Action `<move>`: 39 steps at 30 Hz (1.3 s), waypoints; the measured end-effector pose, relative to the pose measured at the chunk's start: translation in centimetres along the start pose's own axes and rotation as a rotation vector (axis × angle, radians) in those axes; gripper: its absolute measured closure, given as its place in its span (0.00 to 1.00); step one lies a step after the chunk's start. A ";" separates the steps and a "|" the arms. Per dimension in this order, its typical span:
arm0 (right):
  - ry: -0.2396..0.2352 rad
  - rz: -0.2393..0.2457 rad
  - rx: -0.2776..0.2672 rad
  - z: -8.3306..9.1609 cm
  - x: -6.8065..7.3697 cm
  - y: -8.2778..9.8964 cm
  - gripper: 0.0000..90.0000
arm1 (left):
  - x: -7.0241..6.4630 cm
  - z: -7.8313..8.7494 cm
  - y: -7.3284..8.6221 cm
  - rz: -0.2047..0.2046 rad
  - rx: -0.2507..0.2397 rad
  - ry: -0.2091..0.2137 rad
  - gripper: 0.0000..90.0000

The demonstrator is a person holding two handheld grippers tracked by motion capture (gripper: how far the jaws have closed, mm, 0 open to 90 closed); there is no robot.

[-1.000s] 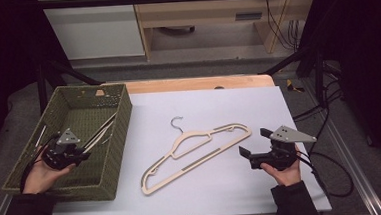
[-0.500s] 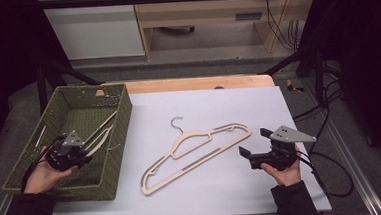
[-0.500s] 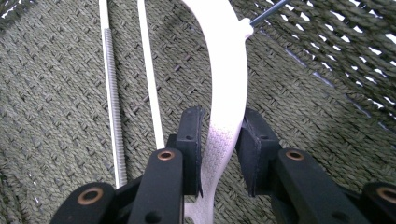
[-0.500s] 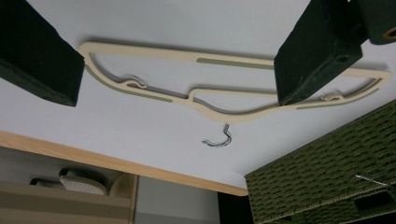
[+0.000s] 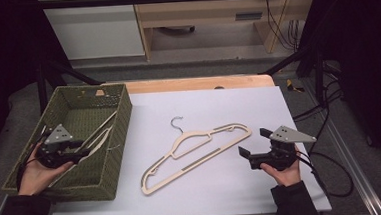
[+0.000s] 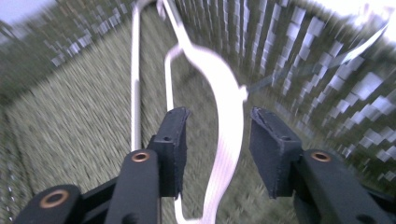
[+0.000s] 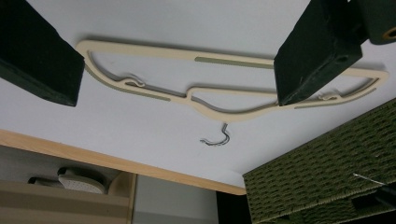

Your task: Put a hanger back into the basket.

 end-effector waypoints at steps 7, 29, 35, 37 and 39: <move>-0.005 -0.003 -0.003 0.0 0.1 -0.1 0.03 | -0.2 2.3 -3.3 0.071 -0.159 -0.072 0.48; -0.017 -0.006 -0.009 -0.1 0.3 -0.2 0.02 | -9.1 2.4 -12.4 0.135 -0.465 -0.051 0.15; -0.019 -0.014 -0.011 -0.1 0.4 -0.3 0.02 | -11.1 0.5 -13.3 0.133 -0.469 -0.011 0.16; -0.015 -0.026 -0.020 -0.2 0.4 -0.4 0.02 | -11.8 -0.4 -13.4 0.126 -0.458 0.009 0.16; -0.016 -0.027 -0.021 -0.2 0.5 -0.4 0.01 | -12.5 -1.1 -13.4 0.113 -0.442 0.024 0.16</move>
Point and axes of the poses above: each handheld gripper's, and its own axes: z roughly backward along the jaws, y roughly out of its underside, x roughly to its left, the point moved 10 cm from there along -z, roughly forward along the jaws, and after that the axes turned 15 degrees about -z, right-handed, at the moved point
